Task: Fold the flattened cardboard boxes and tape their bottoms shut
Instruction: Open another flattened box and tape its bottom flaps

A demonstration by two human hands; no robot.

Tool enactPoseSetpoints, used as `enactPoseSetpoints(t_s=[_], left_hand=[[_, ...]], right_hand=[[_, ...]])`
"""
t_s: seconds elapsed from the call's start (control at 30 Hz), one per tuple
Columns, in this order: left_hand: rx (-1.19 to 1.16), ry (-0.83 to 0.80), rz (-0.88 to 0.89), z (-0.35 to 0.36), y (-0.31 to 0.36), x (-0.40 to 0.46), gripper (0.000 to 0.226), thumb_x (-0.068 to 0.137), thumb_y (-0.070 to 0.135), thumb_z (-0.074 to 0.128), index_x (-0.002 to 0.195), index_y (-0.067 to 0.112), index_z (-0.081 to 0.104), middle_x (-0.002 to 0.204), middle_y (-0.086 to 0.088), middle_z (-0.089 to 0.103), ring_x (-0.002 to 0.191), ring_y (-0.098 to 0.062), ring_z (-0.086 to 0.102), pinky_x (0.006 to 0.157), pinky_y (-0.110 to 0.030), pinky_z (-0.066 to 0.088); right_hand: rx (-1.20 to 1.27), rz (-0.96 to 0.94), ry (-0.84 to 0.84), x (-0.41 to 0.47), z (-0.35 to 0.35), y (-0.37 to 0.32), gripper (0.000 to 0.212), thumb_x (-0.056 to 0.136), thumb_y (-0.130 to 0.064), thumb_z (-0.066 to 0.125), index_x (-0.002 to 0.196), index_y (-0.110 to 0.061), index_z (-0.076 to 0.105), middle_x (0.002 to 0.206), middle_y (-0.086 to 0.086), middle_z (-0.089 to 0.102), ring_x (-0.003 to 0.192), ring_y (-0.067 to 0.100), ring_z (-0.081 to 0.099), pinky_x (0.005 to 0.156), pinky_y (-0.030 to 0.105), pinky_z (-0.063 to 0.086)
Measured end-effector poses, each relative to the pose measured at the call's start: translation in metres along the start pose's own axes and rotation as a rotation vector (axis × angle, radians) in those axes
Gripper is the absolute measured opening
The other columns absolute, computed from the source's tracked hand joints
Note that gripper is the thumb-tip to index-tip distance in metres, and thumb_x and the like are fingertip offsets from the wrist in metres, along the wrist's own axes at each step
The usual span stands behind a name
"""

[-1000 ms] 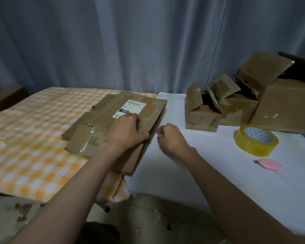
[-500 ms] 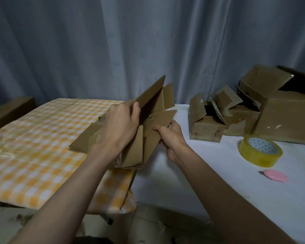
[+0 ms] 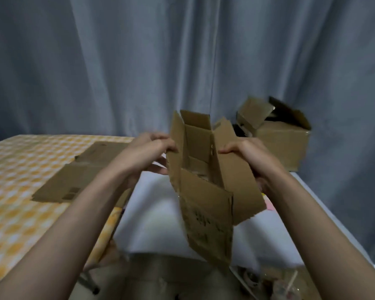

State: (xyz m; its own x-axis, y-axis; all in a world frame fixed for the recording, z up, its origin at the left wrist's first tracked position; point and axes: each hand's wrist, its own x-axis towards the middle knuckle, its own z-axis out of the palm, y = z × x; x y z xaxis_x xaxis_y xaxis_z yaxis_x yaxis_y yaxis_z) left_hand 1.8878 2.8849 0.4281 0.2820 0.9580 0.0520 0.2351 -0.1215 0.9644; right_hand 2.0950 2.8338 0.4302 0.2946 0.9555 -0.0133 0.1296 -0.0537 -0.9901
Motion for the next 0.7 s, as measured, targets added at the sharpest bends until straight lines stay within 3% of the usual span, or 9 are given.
enactPoseSetpoints(t_s=[0.07, 0.13, 0.3, 0.43, 0.57, 0.7], left_hand=[[0.037, -0.038, 0.002, 0.020, 0.000, 0.003, 0.018, 0.092, 0.009, 0.054, 0.086, 0.012, 0.071, 0.060, 0.003, 0.059, 0.053, -0.013, 0.052, 0.045, -0.019, 0.046], [0.045, -0.037, -0.001, 0.033, -0.001, 0.006, 0.025, 0.093, 0.007, 0.051, 0.075, 0.014, 0.066, 0.054, 0.004, 0.056, 0.045, -0.010, 0.049, 0.042, -0.017, 0.043], [0.051, 0.023, 0.007, 0.048, -0.004, 0.013, 0.031, 0.093, 0.005, 0.049, 0.063, 0.013, 0.057, 0.045, 0.005, 0.050, 0.036, -0.008, 0.044, 0.037, -0.014, 0.035], [0.061, 0.047, 0.011, 0.046, -0.006, 0.013, 0.027, 0.094, 0.004, 0.047, 0.071, 0.008, 0.060, 0.041, 0.008, 0.050, 0.033, -0.006, 0.043, 0.036, -0.014, 0.034], [0.075, 0.067, 0.018, 0.042, -0.008, 0.016, 0.020, 0.094, 0.006, 0.047, 0.082, 0.004, 0.064, 0.043, 0.007, 0.051, 0.034, -0.005, 0.042, 0.036, -0.013, 0.033], [0.063, 0.102, -0.003, 0.041, -0.012, 0.020, 0.022, 0.094, 0.009, 0.050, 0.074, 0.010, 0.061, 0.046, 0.005, 0.046, 0.037, -0.008, 0.039, 0.036, -0.013, 0.029]], right_hand=[[-0.022, 0.030, 0.022, -0.005, -0.015, 0.006, 0.008, 0.085, -0.009, 0.065, 0.088, -0.013, 0.072, 0.090, 0.011, 0.072, 0.103, 0.039, 0.066, 0.081, 0.042, 0.047], [-0.006, 0.057, 0.045, -0.008, -0.028, 0.012, 0.010, 0.088, -0.008, 0.064, 0.085, -0.016, 0.068, 0.086, 0.009, 0.069, 0.096, 0.035, 0.067, 0.080, 0.040, 0.049], [0.133, 0.138, 0.086, -0.005, -0.041, 0.023, 0.008, 0.090, -0.006, 0.063, 0.083, -0.009, 0.065, 0.071, 0.007, 0.064, 0.047, 0.012, 0.062, 0.042, 0.016, 0.046], [0.189, 0.220, 0.066, -0.002, -0.038, 0.027, 0.009, 0.091, -0.013, 0.065, 0.083, -0.010, 0.063, 0.076, 0.010, 0.065, 0.051, 0.017, 0.063, 0.038, 0.016, 0.045], [0.251, 0.243, 0.041, 0.005, -0.035, 0.030, 0.013, 0.093, -0.012, 0.064, 0.081, -0.008, 0.061, 0.072, 0.011, 0.063, 0.036, 0.013, 0.061, 0.032, 0.016, 0.041], [0.294, 0.248, 0.063, 0.014, -0.033, 0.035, 0.008, 0.092, -0.011, 0.064, 0.087, -0.005, 0.064, 0.074, 0.011, 0.064, 0.037, 0.014, 0.061, 0.034, 0.017, 0.042]])
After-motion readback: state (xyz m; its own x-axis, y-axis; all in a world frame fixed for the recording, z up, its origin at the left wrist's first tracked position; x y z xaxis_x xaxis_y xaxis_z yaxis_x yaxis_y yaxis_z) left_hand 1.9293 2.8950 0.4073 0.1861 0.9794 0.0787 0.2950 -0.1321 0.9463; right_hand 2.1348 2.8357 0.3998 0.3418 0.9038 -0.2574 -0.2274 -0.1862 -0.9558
